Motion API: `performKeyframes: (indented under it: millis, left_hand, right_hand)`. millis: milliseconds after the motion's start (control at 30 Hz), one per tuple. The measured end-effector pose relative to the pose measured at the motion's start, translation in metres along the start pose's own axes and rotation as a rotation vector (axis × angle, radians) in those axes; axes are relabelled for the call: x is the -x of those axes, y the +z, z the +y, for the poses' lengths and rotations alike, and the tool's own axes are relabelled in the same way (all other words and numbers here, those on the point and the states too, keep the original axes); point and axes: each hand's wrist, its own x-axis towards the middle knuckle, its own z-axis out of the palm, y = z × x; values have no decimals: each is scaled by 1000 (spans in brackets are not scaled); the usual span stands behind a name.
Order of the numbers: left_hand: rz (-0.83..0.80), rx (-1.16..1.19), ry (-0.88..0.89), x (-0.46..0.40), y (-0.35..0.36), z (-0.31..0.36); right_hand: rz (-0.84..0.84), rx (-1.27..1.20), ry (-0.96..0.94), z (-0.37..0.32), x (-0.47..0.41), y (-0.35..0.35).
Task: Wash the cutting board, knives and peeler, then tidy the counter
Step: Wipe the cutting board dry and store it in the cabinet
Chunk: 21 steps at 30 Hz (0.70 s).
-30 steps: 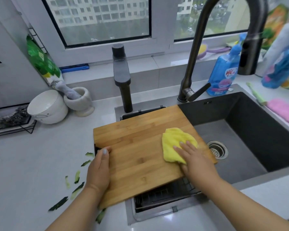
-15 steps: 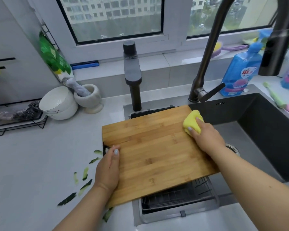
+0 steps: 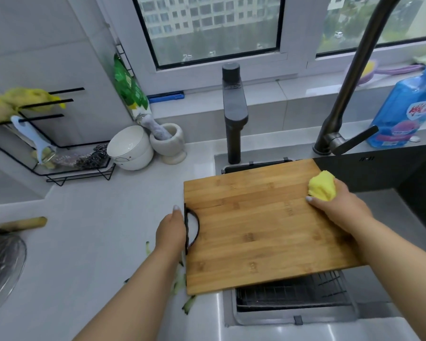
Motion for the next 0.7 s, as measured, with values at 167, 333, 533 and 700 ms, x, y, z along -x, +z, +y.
performKeyframes:
  millis: [167,333,533,700]
  left_hand:
    - [-22,-9,-111,-7,4,13]
    - [-35,127,-170,-6,5,22]
    - [23,308,-124,-3,-7,27]
    - [-45,427,-152,7,-29,35]
  right_hand:
    - [9,-83,-10,2,-2,1]
    - [18,-142,-31,2,2,-1]
    - [142,-234,-47,-10,18,-18]
    - [203,-581,30,-22,35,-38]
